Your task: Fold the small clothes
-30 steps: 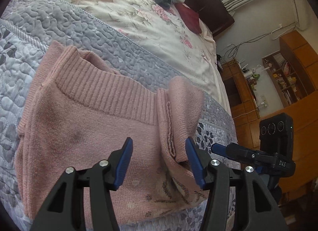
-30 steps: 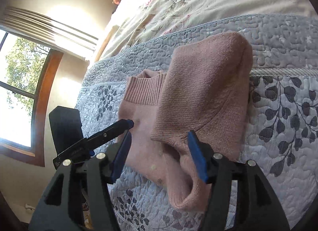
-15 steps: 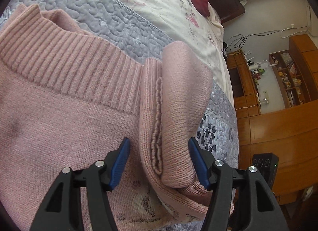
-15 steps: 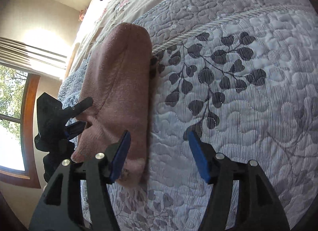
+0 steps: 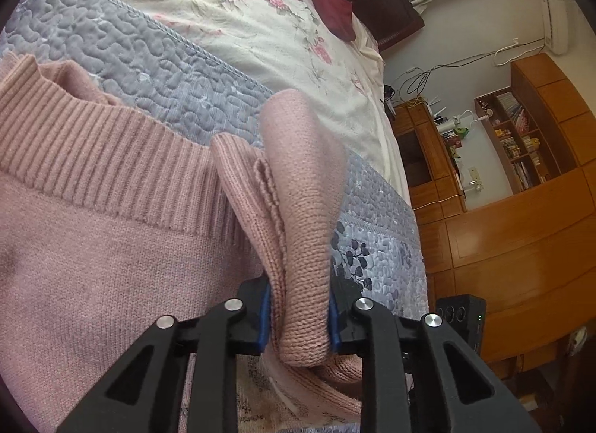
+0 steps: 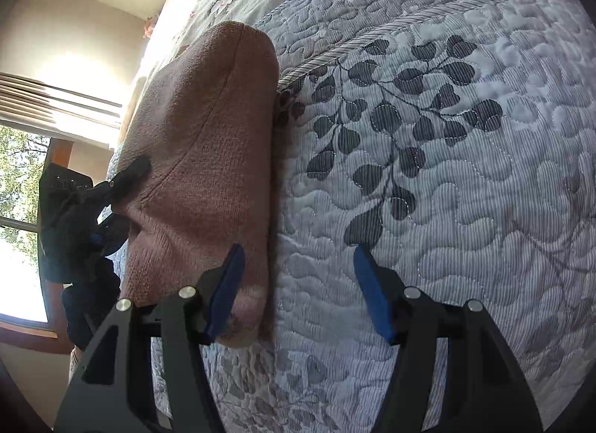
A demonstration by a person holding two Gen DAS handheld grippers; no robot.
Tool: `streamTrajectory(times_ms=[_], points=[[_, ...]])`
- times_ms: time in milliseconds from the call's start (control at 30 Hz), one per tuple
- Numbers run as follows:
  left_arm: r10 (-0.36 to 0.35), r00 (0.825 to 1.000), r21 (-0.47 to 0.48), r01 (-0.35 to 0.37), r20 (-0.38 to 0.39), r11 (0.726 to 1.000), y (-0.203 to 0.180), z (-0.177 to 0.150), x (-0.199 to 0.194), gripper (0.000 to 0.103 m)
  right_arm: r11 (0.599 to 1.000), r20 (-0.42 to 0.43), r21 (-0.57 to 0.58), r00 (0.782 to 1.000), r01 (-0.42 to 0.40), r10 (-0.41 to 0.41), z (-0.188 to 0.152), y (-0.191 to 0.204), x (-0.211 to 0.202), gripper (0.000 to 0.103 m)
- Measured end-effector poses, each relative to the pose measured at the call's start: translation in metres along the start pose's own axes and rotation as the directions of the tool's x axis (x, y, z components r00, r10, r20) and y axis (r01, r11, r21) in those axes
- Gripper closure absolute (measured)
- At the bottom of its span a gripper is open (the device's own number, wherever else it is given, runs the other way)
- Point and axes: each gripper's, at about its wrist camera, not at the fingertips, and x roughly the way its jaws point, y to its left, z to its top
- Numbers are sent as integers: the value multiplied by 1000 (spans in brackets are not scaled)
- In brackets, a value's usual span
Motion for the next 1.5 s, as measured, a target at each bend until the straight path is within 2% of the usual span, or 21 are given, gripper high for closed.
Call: streamTrajectory(times_ms=[167,300,533,667,800,933,1100,1233,1333,1400,1500], points=[[-51,997,-24,53,57,998,9,9,-49,80,1000,-2,-29,1000,-4,4,-2,13,1,42],[-5,996,-12,6,89,1000,26,23,-92,80,998,-7,-54,1000,-12,12,-2,27,8,42],[82,987,-47,-77,139,996,74,44,-153,81,993,-31,-115,999,-39,36,-5,61,25,42],[128,983,-90,-117,128,989,114,49,-165,81,987,-49,-157,998,-44,36,-8,78,34,42],[171,980,-142,-156,98,978,152,45,-158,81,978,-67,-203,997,-39,26,-15,96,43,41],[153,983,-152,-136,105,979,169,38,-145,80,975,-95,-217,995,-46,26,-22,108,57,40],[151,981,-155,-131,122,979,170,30,-149,76,973,-130,-219,990,-77,49,-27,123,78,40],[186,973,-105,-172,137,979,151,10,-180,76,969,-151,-219,985,-114,81,-34,133,88,38],[163,974,-53,-156,158,986,130,-15,-203,68,969,-168,-211,981,-128,93,-39,135,97,37],[152,977,-14,-151,148,988,115,-33,-206,63,972,-179,-195,979,-132,97,-43,133,104,37],[188,977,41,-193,105,980,100,-53,-196,61,976,-196,-164,975,-143,110,-47,130,114,37]])
